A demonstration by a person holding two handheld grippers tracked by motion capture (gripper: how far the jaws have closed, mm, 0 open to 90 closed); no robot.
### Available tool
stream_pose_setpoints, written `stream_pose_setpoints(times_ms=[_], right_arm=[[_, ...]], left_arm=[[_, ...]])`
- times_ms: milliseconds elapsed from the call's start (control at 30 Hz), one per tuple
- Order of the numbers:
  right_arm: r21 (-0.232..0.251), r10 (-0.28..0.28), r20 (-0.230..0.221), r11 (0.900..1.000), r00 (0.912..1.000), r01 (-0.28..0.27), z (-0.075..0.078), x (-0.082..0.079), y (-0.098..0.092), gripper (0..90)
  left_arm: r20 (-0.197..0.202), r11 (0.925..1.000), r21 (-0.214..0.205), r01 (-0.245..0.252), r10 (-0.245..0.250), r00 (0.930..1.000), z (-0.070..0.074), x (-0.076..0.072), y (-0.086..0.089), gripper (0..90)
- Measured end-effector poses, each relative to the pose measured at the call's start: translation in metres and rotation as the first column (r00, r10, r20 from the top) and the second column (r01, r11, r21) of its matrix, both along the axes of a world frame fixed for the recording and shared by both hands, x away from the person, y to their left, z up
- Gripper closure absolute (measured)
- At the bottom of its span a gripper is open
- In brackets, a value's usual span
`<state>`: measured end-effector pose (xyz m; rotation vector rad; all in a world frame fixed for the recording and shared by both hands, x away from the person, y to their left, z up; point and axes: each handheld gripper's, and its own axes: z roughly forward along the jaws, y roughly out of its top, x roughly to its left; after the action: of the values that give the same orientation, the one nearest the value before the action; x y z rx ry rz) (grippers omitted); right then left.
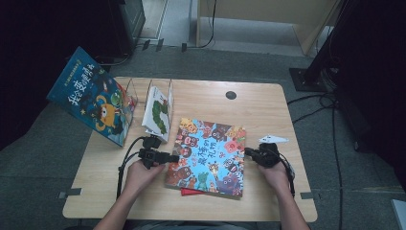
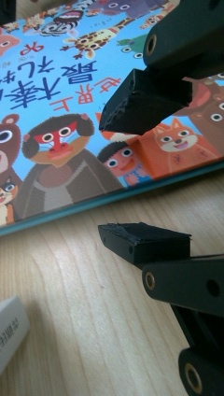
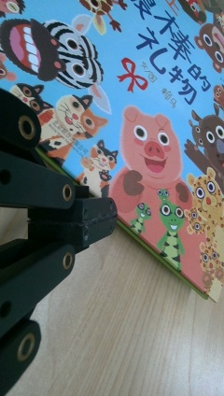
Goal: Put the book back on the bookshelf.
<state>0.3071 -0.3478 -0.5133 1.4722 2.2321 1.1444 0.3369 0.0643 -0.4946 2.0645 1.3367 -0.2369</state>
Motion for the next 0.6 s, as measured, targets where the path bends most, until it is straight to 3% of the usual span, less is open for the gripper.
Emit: stream_pose_setpoints(times_ms=[300, 600], right_arm=[[-0.014, 0.019, -0.001, 0.9997, 0.9998, -0.019, 0.001, -0.008, 0.002, 90.0], [-0.014, 0.025, -0.003, 0.9996, 0.9997, -0.025, 0.003, -0.011, 0.003, 90.0]], left_arm=[[-0.008, 0.9999, 0.004, 0.014, -0.014, 0.9999, 0.001, 0.003, -0.007, 41.8], [-0.051, 1.0000, -0.005, 0.003, -0.003, 0.9987, 0.002, 0.008, -0.014, 39.3]])
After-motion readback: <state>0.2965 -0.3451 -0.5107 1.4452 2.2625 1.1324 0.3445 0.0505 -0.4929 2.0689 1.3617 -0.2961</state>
